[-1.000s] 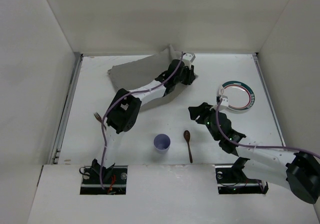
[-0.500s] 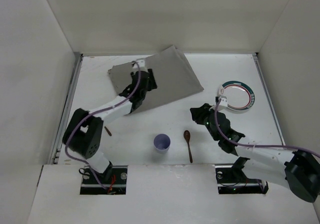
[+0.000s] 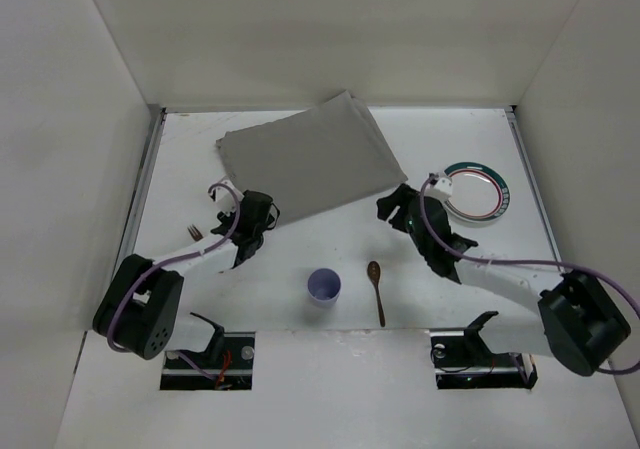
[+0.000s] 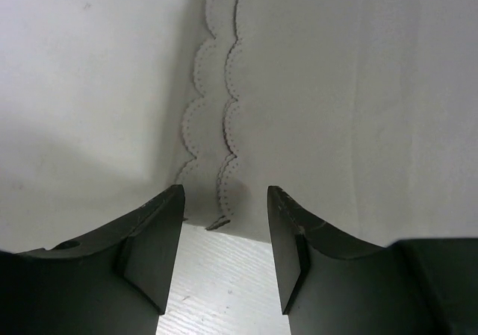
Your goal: Set the dinner table for one person
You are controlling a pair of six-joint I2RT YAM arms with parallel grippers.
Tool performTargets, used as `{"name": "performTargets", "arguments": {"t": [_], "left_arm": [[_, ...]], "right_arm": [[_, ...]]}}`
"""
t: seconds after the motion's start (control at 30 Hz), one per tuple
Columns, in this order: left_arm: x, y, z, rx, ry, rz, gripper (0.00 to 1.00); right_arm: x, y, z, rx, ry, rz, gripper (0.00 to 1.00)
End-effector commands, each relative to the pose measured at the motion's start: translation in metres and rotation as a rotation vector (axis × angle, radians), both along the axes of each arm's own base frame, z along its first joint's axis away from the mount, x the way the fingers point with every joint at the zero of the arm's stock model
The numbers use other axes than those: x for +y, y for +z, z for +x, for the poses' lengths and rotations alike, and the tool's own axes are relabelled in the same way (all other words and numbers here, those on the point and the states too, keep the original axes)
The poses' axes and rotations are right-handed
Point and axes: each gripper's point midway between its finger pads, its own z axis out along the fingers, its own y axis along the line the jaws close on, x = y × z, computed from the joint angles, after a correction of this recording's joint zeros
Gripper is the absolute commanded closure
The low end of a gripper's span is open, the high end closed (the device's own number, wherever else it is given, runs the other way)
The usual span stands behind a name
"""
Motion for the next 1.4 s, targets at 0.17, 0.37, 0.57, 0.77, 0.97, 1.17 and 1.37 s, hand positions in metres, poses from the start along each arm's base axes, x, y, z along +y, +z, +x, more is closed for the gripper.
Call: {"name": "performTargets", "arguments": {"t": [0.17,0.37,0.57,0.77,0.97,1.17,1.37], "left_arm": [[0.019,-0.021,-0.018,-0.009,0.123,-0.050,0.54],[0.033,-0.035,-0.022,-0.009,0.177,-0.090,0.55],[0.032,-0.041,-0.023,-0.007,0.186,-0.141,0.55],[0.029,-0.047,-0.021,-0.007,0.179,-0.191,0.56],[0.025,-0.054,-0.018,0.006,0.166,-0.213,0.61],[0.018,-0.054,-0.009,0.006,0.145,-0.226,0.65],[0.016,-0.044,0.016,-0.044,0.142,-0.230,0.67]], "right_arm": [[-0.013,-0.004,0.095,0.100,-0.171,0.090,0.30],[-0.038,-0.039,0.129,0.203,-0.303,0.128,0.35],[-0.043,-0.059,0.139,0.283,-0.355,0.124,0.38],[-0.040,-0.071,0.150,0.329,-0.369,0.120,0.45],[-0.040,-0.081,0.155,0.363,-0.365,0.146,0.70],[-0.044,-0.069,0.150,0.317,-0.362,0.189,0.92],[-0.052,-0.057,0.120,0.268,-0.349,0.215,0.92]]}}
